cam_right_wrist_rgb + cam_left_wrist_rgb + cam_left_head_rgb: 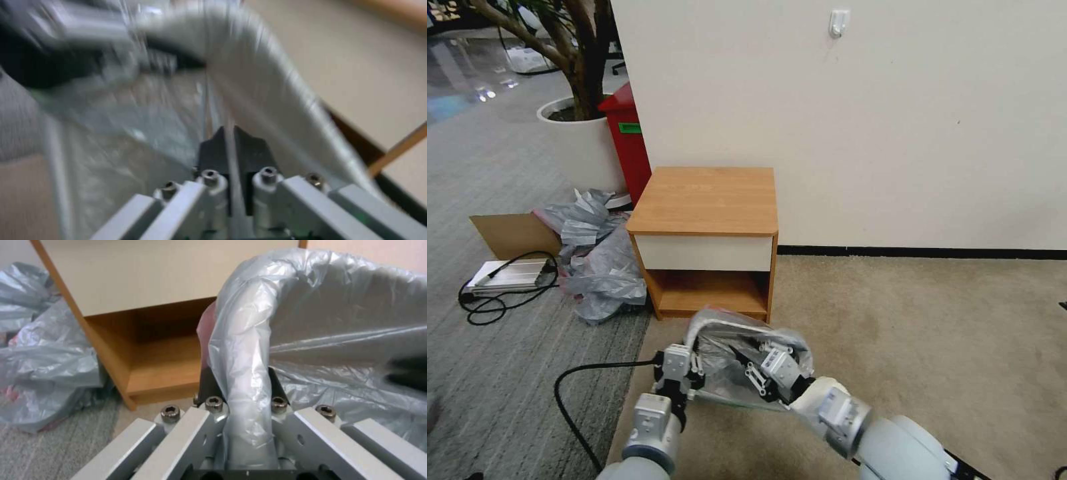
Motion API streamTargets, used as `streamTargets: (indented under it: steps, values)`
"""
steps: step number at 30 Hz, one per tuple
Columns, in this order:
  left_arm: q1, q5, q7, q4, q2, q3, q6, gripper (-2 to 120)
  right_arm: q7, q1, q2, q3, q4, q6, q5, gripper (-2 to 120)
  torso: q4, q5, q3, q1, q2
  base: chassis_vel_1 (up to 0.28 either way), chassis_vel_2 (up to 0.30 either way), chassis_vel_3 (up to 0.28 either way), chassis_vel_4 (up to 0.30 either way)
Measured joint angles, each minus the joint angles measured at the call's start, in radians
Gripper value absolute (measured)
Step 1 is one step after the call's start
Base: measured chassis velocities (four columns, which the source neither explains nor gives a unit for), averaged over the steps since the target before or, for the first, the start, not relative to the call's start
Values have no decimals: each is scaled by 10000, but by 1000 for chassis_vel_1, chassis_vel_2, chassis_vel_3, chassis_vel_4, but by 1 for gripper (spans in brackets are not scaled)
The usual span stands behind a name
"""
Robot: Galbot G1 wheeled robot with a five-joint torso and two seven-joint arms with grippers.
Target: Pick up the garbage bag from the table and place it over the trash can.
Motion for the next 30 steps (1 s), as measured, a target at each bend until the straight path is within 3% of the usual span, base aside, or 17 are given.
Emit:
streamTargets:
  steps: [8, 21, 26, 30]
  values:
    - [218, 733, -47, -42, -165, 563, -101, 3, -688, 762, 310, -189, -1413, -587, -601, 0, 1, 0, 0, 0, 0, 0, 0, 0, 0]
    - [434, 911, -84, -361, -334, 1090, -113, 3, -811, 1019, 818, -275, -2871, -416, -1237, 0, 1, 0, 0, 0, 0, 0, 0, 0, 0]
    - [370, 714, -128, -162, -355, 879, -114, 3, -811, 709, 761, -4, -2527, -259, -1262, 0, 1, 2, 0, 1, -1, 0, 0, 0, 0]
    - [35, -574, -535, 320, -350, 146, 57, 3, -689, -328, 117, 530, -764, -58, -674, 0, 1, -3, 0, 1, 0, 0, 0, 0, 0]
